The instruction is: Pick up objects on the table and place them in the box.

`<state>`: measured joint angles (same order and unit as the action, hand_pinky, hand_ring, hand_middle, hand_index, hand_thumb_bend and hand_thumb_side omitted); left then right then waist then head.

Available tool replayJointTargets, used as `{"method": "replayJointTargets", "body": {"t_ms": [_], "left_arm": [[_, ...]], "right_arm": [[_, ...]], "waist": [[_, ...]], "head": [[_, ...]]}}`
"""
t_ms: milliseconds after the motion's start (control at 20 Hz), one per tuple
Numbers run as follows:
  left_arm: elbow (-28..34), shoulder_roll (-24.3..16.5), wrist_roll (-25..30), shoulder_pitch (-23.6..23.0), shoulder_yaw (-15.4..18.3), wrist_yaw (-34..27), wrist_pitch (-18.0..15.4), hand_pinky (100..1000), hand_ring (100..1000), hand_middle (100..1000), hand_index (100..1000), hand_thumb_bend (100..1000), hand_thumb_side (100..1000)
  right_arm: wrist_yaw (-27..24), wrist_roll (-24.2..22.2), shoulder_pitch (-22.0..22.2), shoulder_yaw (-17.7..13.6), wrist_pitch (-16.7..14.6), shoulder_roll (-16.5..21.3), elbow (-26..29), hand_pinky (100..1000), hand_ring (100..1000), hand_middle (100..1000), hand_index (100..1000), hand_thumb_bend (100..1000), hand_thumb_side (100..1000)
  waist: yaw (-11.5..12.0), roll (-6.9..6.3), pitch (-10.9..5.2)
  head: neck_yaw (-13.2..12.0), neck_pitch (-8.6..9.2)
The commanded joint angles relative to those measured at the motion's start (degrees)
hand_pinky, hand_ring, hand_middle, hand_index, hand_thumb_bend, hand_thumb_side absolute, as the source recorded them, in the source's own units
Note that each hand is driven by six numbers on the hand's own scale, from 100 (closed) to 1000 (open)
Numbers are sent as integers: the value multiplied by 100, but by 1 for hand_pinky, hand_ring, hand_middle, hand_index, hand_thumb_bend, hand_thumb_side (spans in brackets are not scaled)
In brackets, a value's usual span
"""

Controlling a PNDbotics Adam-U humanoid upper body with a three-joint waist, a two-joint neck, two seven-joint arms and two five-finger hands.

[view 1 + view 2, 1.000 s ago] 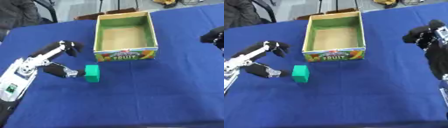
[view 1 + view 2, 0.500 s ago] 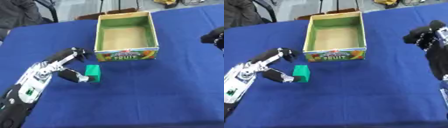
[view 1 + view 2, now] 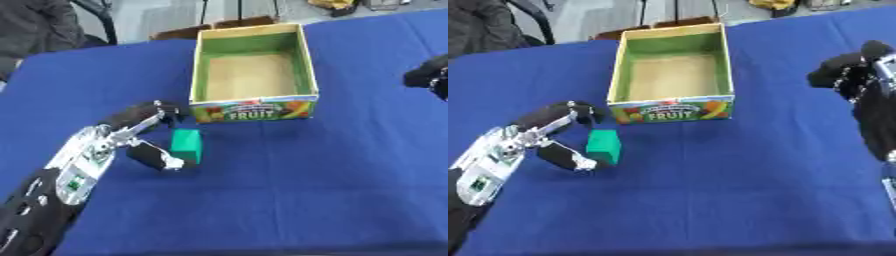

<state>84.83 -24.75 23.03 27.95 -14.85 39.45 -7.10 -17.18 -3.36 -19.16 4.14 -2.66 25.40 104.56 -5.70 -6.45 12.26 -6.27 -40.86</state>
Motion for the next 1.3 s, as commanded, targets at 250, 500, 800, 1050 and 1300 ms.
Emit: {"method": "replayJointTargets", "body": {"t_ms": [250, 500, 800, 1050, 1300], "left_arm": [[-108, -60, -62, 142, -3, 147, -95, 730, 663, 686, 872, 654, 471], [-231, -16, -106, 187, -9, 217, -118, 728, 658, 680, 865, 646, 457], [-323, 7, -178, 210, -5, 303, -138, 699, 628, 648, 833, 639, 438], [-577, 72, -304, 267, -25, 602, -170, 673, 604, 618, 797, 645, 414], [-764, 113, -394, 286, -31, 752, -249, 597, 534, 546, 721, 611, 374]], "right_arm": [[-2, -14, -85, -12, 1, 63, 65, 717, 660, 547, 624, 100, 931], [-1, -20, -89, -6, 5, 53, 64, 717, 660, 547, 624, 100, 932], [2, -21, -92, -6, 5, 54, 64, 717, 660, 546, 623, 100, 934], [8, -27, -94, 0, 8, 45, 62, 716, 660, 546, 623, 100, 934], [10, -27, -91, 2, 11, 43, 59, 717, 660, 546, 623, 100, 936]], "waist": [[-23, 33, -80], [-29, 33, -75], [-36, 36, -68], [-47, 39, -56], [-55, 35, -56]], "head": [[-40, -18], [-46, -14], [-54, -10], [-68, -9], [-70, -11]]}}
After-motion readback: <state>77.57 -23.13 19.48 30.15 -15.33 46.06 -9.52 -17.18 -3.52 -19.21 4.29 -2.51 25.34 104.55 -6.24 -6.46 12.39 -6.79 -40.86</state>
